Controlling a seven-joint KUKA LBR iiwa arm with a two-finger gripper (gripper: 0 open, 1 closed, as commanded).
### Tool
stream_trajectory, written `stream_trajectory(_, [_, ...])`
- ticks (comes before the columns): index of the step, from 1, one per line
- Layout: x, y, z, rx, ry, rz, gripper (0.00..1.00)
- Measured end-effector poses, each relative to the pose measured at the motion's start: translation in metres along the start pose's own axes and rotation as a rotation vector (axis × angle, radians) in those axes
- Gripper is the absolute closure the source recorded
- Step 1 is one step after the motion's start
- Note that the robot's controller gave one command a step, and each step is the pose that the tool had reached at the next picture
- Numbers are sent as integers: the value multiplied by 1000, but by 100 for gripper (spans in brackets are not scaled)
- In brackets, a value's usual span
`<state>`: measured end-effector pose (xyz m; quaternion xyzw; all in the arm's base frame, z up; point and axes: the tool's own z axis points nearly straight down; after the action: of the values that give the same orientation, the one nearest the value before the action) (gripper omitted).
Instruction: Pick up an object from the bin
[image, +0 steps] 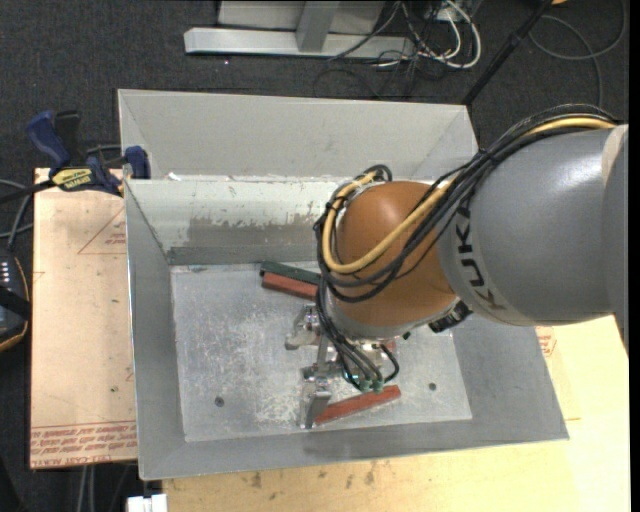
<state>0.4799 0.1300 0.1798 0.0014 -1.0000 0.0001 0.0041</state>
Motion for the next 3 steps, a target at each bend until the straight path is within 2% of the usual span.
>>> stream_trajectory(1, [-2, -1, -3, -1, -7, 3, 0])
stream_trajectory(2, [-5, -20, 48, -3, -14, 1, 0])
stream_trajectory(3, [-5, -35, 84, -1, -5, 146, 0])
